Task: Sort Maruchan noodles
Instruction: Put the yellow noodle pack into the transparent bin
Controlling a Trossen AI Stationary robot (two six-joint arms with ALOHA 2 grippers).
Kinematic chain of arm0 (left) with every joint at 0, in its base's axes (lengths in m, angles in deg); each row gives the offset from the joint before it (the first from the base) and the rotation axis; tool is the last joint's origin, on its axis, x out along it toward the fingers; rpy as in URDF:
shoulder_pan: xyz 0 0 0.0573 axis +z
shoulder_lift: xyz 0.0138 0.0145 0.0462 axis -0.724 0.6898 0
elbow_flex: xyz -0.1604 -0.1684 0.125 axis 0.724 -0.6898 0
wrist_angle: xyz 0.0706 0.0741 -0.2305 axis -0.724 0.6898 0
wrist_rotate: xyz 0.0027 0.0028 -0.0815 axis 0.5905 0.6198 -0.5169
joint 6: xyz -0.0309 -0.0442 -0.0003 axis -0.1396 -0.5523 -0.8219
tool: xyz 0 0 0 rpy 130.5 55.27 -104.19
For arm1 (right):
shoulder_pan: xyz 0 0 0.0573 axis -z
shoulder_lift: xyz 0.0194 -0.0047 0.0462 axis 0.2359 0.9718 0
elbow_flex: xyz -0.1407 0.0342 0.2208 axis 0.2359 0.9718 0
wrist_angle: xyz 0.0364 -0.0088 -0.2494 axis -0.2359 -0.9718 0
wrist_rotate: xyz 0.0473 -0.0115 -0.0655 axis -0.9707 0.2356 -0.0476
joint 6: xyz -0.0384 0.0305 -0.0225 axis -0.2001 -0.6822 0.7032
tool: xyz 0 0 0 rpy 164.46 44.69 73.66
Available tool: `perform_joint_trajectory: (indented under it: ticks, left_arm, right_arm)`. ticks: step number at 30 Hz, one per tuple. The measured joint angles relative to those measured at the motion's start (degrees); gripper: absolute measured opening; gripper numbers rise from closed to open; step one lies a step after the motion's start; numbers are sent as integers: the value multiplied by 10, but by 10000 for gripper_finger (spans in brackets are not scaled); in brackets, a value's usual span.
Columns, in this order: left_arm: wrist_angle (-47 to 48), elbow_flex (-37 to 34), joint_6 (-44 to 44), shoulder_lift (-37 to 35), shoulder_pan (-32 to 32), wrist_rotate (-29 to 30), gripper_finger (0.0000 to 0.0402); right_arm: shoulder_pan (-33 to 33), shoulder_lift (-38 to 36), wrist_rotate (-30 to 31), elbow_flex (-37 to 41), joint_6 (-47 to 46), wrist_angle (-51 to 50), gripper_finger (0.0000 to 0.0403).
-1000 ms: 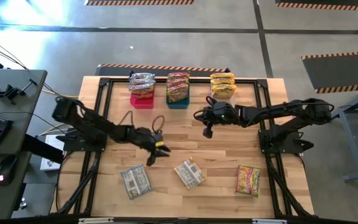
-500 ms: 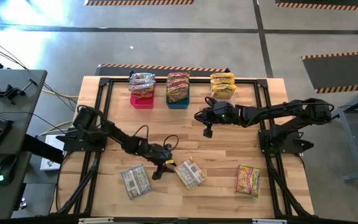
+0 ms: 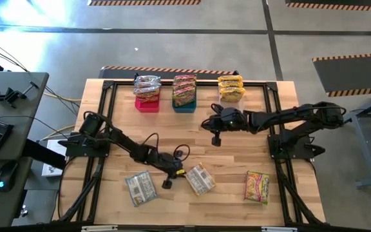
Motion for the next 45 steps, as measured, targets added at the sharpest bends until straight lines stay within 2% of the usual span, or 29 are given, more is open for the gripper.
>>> perform_joint_trajectory:
  ticks: [2, 6, 9, 12, 14, 19, 24, 28, 33, 39, 45]
  left_arm:
    - [2, 0, -7, -9, 5, -12, 7]
    - [1, -1, -36, -24, 14, -21, 5]
    - [-2, 0, -48, -44, 23, -23, 2]
    - [-4, 0, -74, -63, 39, -38, 1]
    - [-6, -1, -117, -78, 53, -40, 1]
    - [-46, 0, -307, -94, 89, -30, 0]
    - [-99, -1, -378, -95, 102, -17, 0]
    - [-125, 0, -389, -94, 109, -2, 0]
    - [-145, 0, -380, -94, 118, 25, 0]
    - [-168, 0, -364, -94, 126, 25, 0]
    - [-171, 0, -358, -94, 127, 13, 0]
  right_arm:
    - [-10, 0, 5, 0, -1, -5, 0]
    - [-36, -13, 41, -8, -1, -58, 9]
    - [-63, -30, 85, -28, -16, -128, 36]
    - [-94, -45, 121, -43, -44, -193, 80]
    - [-113, -52, 131, -52, -72, -219, 112]
    - [-151, -56, 132, -93, -184, -312, 184]
    - [-178, -56, 132, -154, -290, -396, 227]
    - [-190, -56, 131, -188, -330, -417, 239]
    - [-204, -27, 136, -201, -331, -419, 241]
    - [-232, 25, 165, -202, -322, -411, 241]
    - [-229, 57, 200, -202, -329, -369, 241]
